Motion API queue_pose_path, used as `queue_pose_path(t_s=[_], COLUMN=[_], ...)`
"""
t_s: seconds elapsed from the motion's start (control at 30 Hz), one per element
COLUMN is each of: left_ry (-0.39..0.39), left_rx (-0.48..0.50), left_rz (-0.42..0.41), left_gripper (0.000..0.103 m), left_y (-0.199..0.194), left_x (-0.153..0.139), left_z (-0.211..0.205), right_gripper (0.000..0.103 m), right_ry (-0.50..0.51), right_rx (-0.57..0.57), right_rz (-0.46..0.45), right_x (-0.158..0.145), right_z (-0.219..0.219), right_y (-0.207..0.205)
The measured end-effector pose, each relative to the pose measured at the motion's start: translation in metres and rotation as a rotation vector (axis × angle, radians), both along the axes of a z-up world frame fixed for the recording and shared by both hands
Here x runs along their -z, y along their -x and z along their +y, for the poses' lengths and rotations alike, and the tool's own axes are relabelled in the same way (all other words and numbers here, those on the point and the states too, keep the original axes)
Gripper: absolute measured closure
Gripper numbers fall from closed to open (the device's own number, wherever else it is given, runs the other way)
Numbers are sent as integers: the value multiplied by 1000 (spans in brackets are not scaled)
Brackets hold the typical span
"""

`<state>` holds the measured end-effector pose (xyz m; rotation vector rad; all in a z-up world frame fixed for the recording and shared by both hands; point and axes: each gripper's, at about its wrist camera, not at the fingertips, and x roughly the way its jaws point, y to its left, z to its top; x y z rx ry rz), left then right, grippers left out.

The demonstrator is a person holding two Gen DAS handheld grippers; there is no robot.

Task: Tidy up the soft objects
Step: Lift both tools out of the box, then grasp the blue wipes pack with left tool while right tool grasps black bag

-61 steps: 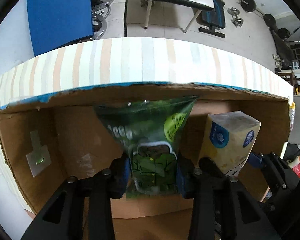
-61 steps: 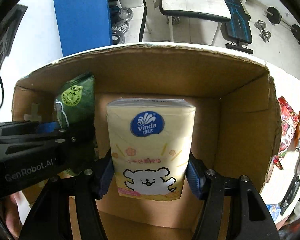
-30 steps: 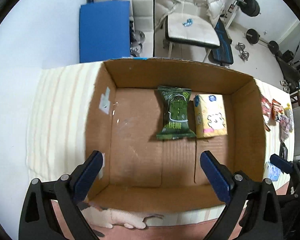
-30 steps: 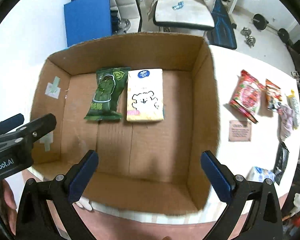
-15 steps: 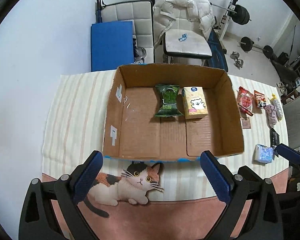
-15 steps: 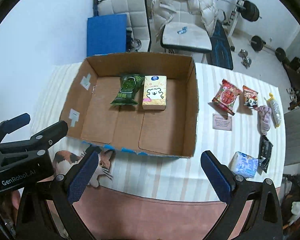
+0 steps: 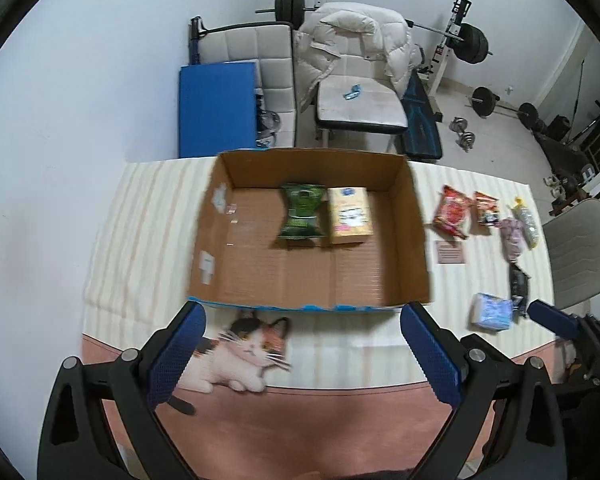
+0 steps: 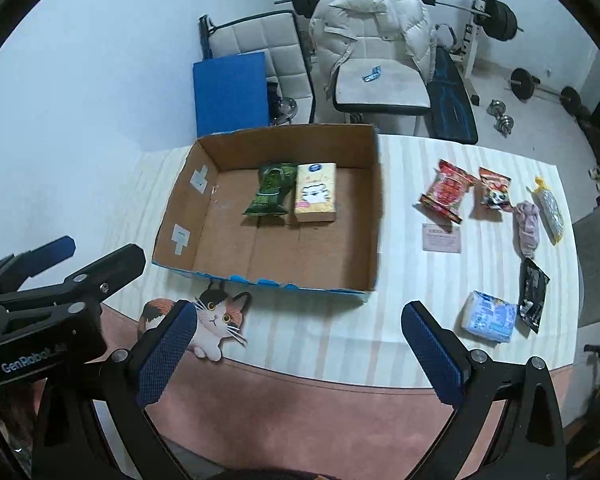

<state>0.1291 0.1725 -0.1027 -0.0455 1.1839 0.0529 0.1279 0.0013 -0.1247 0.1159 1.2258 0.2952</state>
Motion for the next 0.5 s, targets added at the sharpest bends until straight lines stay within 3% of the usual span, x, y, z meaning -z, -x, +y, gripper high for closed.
queue_pose_path(t_s=[0.1, 0.2, 0.4, 0.5], left_ry=[78, 228, 371, 436], left_rx=[14, 22, 89, 53], left_rz=[34, 109, 352, 490], left_gripper=[3, 3, 3, 4], left_y=[-6, -15, -39, -50], left_x=[3, 21, 111, 162], left_z=[-34, -75, -195, -238], right_gripper=[0, 0, 0, 0], right_ry=[-7, 12, 81, 102], right_rx=[47, 120, 294, 364], right_rz=[16, 35, 104, 152], right_x=[-1, 4, 42, 74], right_z=[-43, -103, -236, -294], right_y=[-3, -6, -19, -32])
